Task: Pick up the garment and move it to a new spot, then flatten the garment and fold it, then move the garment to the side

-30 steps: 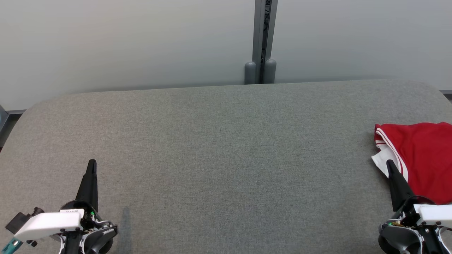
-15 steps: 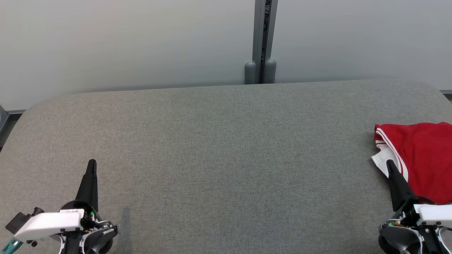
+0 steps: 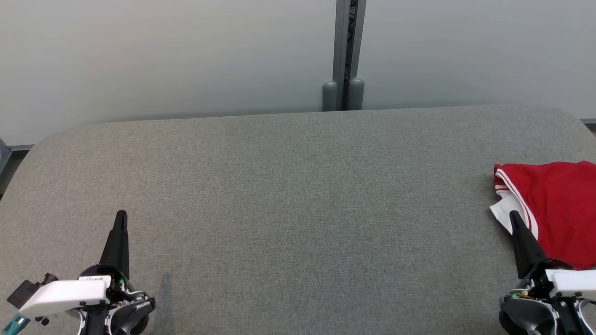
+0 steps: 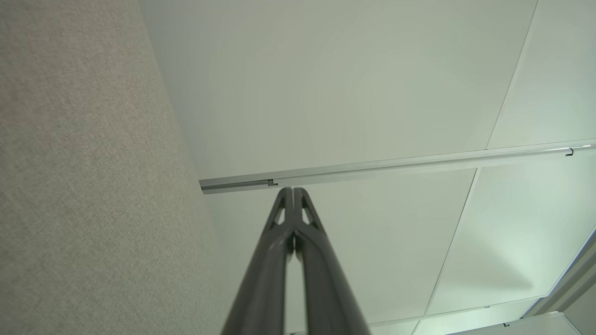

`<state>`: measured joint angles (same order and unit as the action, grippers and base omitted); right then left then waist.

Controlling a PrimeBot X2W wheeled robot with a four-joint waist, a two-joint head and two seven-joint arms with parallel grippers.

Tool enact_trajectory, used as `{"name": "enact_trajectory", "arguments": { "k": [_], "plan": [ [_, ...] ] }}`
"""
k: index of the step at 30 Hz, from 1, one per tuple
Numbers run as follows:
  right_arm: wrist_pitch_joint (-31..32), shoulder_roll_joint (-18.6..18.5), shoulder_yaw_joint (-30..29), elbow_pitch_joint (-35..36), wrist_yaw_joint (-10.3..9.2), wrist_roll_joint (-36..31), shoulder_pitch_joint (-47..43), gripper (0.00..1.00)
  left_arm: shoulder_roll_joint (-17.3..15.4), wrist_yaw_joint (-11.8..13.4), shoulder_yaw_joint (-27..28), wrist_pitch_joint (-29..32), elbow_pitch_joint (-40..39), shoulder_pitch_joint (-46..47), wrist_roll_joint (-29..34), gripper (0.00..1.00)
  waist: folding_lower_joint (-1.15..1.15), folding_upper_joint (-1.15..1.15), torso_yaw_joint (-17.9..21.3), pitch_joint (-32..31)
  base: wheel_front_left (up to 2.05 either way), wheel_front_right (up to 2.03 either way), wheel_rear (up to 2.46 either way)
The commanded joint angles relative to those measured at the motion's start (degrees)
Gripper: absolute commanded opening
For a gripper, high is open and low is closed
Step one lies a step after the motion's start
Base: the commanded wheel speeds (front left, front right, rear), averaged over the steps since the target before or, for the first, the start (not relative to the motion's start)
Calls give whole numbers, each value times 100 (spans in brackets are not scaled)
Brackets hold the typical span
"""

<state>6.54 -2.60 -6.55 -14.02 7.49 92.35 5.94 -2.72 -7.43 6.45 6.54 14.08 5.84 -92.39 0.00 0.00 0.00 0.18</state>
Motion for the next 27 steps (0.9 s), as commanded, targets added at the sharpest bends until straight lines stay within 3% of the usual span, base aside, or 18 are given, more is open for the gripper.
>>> {"name": "enact_trajectory", "arguments": {
  "k": [1, 27],
  "plan": [
    [18, -53, -6, 19, 1, 15, 51, 0, -30, -25, 23, 18, -18, 81, -7, 0, 0, 0, 0, 0, 0, 0, 0],
    [18, -53, -6, 19, 1, 15, 51, 0, -30, -25, 23, 18, -18, 81, -7, 0, 0, 0, 0, 0, 0, 0, 0]
  ]
}}
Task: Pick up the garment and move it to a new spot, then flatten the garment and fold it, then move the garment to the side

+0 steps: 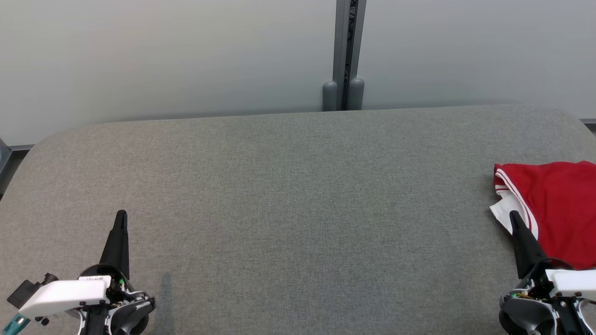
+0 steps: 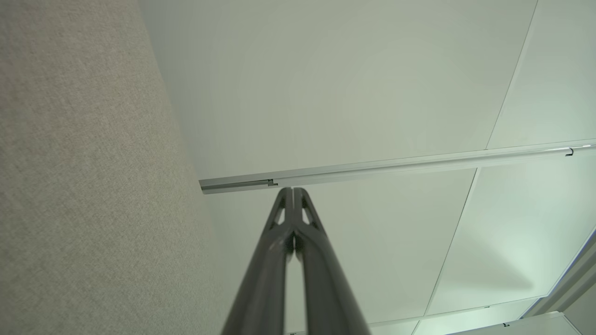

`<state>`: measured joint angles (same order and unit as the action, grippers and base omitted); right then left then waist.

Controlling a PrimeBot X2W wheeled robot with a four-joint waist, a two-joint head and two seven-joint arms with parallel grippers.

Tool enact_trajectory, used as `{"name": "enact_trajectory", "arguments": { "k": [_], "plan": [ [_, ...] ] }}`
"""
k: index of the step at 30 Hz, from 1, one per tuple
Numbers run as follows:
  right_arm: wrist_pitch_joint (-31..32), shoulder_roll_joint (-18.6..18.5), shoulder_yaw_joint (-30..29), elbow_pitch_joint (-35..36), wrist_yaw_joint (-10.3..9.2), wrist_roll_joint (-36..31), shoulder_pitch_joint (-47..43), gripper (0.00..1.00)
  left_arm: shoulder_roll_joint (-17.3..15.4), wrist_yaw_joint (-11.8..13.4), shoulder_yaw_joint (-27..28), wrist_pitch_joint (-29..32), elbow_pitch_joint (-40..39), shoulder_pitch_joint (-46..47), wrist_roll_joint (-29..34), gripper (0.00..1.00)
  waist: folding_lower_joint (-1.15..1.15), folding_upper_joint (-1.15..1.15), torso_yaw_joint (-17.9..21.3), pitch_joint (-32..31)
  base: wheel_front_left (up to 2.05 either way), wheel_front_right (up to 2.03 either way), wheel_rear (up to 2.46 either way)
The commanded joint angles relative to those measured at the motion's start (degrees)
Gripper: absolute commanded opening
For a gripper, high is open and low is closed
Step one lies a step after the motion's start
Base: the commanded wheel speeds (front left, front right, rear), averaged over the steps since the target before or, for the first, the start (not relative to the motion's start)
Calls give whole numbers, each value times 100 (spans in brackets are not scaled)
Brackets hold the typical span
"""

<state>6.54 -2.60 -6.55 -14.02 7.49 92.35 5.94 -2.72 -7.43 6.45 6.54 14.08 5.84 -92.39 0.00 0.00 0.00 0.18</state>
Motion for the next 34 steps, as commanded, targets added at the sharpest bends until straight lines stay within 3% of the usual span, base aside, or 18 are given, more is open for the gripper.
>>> {"name": "enact_trajectory", "arguments": {
  "k": [1, 34],
  "plan": [
    [18, -53, -6, 19, 0, 15, 50, 0, -30, -25, 23, 18, -18, 81, -7, 0, 0, 0, 0, 0, 0, 0, 0],
    [18, -53, -5, 19, 1, 15, 50, 0, -31, -25, 22, 17, -19, 81, -7, 0, 0, 0, 0, 0, 0, 0, 0]
  ]
}}
